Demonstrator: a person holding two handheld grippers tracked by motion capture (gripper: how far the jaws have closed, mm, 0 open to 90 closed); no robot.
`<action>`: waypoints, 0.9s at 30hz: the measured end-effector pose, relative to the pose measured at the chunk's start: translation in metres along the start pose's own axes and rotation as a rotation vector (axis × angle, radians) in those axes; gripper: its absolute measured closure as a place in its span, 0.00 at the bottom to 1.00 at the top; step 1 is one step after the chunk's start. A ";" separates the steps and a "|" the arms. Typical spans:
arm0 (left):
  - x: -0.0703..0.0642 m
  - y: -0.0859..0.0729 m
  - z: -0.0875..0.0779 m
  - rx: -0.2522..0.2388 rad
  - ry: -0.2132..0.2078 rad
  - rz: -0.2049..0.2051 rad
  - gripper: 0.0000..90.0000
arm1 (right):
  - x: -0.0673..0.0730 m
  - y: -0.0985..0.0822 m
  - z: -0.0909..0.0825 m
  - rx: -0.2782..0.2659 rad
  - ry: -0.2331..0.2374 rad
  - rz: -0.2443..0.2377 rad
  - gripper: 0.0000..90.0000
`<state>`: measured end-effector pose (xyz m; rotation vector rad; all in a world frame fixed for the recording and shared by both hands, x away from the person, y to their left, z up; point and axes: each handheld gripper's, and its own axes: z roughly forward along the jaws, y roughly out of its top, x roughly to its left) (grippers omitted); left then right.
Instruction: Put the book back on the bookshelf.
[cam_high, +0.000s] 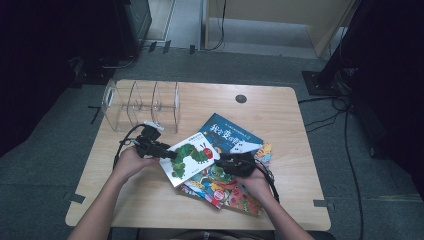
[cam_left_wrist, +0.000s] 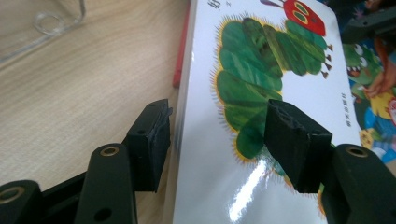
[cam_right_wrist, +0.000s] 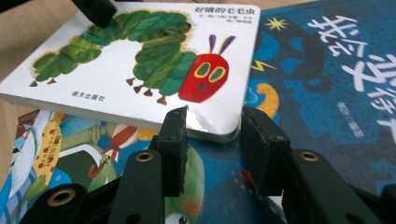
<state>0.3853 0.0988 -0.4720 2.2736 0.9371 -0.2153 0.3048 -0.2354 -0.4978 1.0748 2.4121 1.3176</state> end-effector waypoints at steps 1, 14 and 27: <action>0.001 0.000 0.000 0.003 -0.002 -0.001 0.45 | 0.001 -0.001 -0.002 -0.001 -0.006 0.002 0.71; 0.001 0.009 0.005 0.027 -0.024 -0.002 0.47 | 0.021 -0.007 -0.010 0.026 0.050 0.016 0.97; 0.004 0.010 0.008 0.044 -0.052 -0.003 0.44 | 0.036 0.002 0.012 0.040 0.088 0.002 0.99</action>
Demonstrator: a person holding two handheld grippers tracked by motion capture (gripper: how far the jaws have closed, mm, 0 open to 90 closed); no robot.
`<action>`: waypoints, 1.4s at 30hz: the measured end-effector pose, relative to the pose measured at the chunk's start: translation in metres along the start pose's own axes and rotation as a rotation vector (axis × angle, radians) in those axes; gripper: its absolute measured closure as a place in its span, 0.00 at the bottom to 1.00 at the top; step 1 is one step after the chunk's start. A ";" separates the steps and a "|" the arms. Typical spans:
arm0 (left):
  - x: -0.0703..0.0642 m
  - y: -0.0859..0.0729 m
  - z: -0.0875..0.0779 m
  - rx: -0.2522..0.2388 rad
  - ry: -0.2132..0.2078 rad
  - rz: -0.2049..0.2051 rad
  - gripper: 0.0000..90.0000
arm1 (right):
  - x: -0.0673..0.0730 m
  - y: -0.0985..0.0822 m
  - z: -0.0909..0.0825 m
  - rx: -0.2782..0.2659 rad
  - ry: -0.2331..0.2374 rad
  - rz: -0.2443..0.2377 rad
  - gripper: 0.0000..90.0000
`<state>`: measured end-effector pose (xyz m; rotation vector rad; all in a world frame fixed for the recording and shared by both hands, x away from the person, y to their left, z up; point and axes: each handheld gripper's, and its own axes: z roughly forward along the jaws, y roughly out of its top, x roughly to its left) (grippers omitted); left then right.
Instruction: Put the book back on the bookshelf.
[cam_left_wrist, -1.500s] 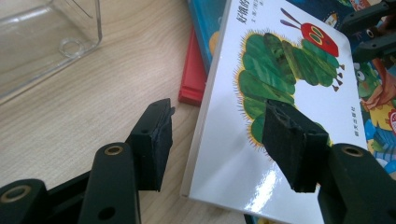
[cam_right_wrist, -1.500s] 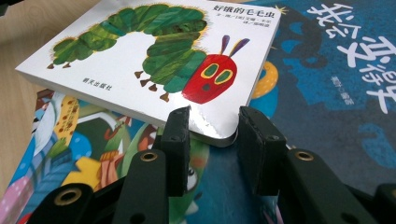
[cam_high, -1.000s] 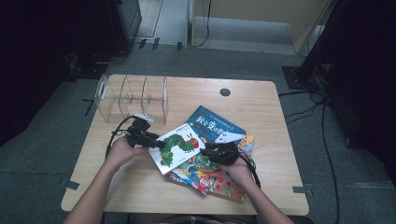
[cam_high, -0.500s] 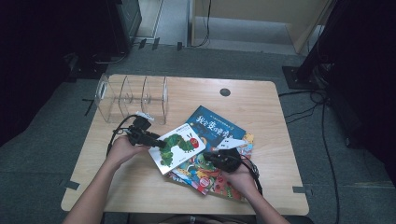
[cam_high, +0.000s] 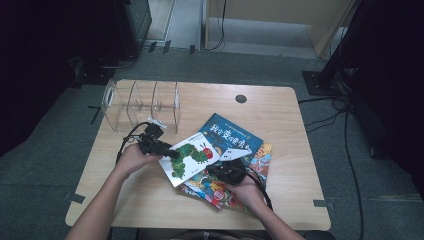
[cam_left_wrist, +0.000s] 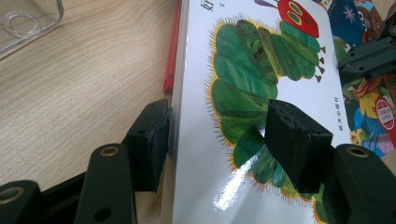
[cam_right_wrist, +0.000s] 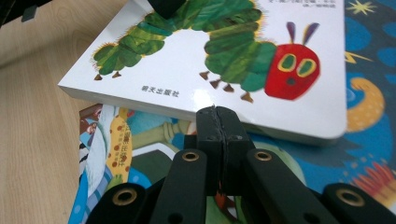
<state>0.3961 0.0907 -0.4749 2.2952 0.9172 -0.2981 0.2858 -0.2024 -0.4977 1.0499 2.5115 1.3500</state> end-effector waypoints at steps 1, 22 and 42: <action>0.000 0.000 0.001 0.002 0.001 -0.003 0.43 | 0.000 0.001 0.001 0.001 -0.002 -0.007 1.00; -0.006 0.004 -0.008 0.060 0.031 -0.071 0.41 | 0.000 0.005 0.009 -0.019 -0.025 -0.021 1.00; -0.033 0.019 -0.049 0.010 0.007 -0.075 0.59 | 0.000 0.006 0.011 -0.028 -0.027 -0.056 1.00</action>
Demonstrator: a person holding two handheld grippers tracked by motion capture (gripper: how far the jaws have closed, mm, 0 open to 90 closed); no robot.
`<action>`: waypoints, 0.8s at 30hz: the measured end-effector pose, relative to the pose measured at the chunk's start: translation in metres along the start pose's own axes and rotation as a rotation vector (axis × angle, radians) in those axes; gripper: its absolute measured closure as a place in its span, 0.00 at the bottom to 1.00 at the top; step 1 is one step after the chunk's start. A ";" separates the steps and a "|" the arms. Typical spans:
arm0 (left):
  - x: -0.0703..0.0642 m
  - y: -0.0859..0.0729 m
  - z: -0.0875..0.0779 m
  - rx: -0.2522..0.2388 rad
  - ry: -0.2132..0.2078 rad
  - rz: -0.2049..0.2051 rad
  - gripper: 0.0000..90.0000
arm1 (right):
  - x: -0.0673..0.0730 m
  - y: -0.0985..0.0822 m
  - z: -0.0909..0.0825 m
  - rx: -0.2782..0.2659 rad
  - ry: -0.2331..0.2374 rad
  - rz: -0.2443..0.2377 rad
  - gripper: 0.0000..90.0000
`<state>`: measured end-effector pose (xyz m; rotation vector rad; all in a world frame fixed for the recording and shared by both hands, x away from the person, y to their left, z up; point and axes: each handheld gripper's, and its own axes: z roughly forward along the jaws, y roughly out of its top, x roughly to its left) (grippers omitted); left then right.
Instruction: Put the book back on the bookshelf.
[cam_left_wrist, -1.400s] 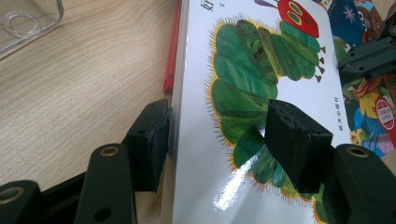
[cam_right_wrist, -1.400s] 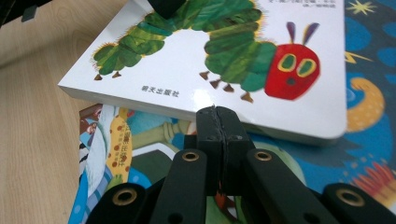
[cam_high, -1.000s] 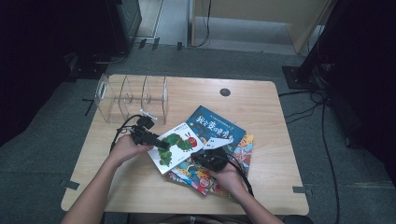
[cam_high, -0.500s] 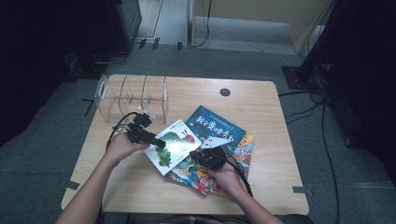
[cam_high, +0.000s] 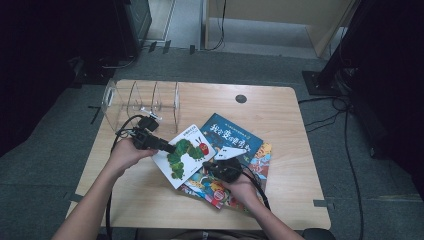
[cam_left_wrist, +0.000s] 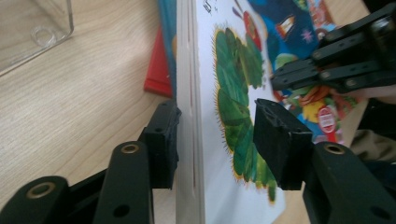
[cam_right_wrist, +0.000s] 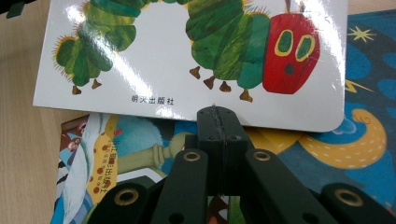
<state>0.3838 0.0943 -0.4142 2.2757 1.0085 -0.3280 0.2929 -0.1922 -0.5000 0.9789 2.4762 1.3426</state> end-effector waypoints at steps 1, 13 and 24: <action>-0.002 0.001 -0.001 -0.001 -0.003 -0.007 0.60 | 0.000 0.000 0.000 0.000 0.000 -0.001 1.00; -0.041 0.025 0.011 0.083 -0.004 0.019 0.72 | 0.002 0.001 0.003 -0.007 -0.001 -0.021 0.95; -0.040 0.044 0.021 0.135 0.004 0.006 0.83 | 0.001 0.002 0.003 -0.001 0.015 -0.030 0.87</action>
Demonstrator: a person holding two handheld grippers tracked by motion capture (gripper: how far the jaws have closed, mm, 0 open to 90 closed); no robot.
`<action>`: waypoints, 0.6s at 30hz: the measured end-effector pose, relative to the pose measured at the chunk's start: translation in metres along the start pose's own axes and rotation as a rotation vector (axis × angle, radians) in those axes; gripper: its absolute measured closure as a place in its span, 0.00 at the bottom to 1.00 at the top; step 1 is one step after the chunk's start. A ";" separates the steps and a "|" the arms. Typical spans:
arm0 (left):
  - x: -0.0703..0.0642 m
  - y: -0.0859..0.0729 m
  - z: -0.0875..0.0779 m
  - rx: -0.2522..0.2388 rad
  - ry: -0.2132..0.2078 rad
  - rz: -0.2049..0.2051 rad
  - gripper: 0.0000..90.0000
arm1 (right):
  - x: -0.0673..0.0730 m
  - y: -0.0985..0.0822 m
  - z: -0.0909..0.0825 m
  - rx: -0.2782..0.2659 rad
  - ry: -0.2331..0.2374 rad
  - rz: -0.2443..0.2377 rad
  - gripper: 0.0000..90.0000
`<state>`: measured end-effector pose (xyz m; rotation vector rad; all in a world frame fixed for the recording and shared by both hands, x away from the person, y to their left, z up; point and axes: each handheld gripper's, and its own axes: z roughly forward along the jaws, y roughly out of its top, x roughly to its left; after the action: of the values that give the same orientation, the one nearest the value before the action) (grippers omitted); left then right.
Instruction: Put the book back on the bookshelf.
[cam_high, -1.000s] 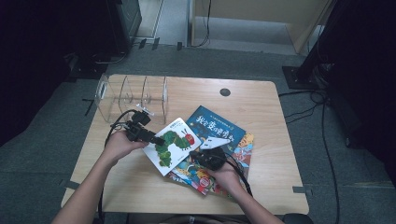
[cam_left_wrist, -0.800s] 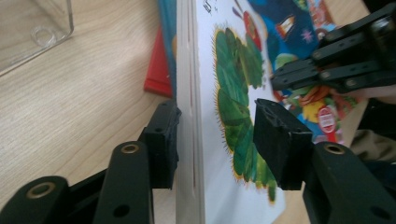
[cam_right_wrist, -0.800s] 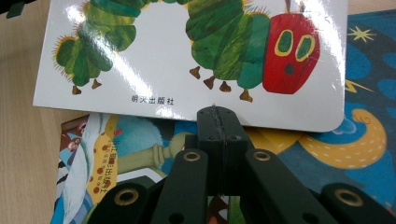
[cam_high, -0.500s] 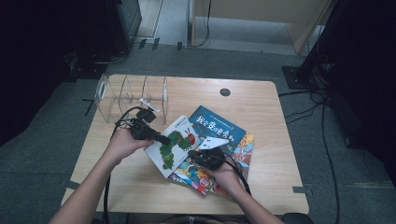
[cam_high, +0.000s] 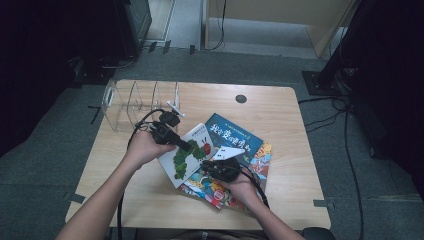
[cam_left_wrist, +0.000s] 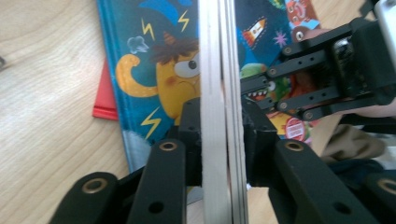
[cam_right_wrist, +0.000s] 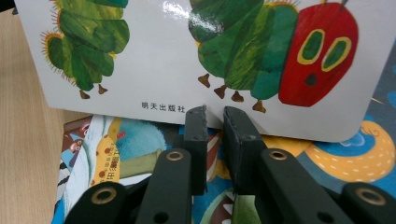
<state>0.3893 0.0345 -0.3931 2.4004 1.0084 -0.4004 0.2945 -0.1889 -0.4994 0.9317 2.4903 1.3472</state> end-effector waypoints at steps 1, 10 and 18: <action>0.000 0.001 0.000 0.005 -0.006 -0.001 0.84 | 0.000 0.000 0.000 0.000 0.005 0.005 0.86; -0.002 0.000 -0.006 0.028 0.013 -0.011 0.86 | -0.006 0.001 -0.005 0.016 -0.020 -0.014 0.71; -0.005 -0.007 -0.027 -0.013 0.093 0.010 0.86 | -0.016 -0.002 -0.012 0.018 -0.069 -0.019 0.57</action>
<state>0.3829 0.0508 -0.3704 2.4309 1.0362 -0.2797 0.3013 -0.2079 -0.4960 0.9391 2.4575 1.2677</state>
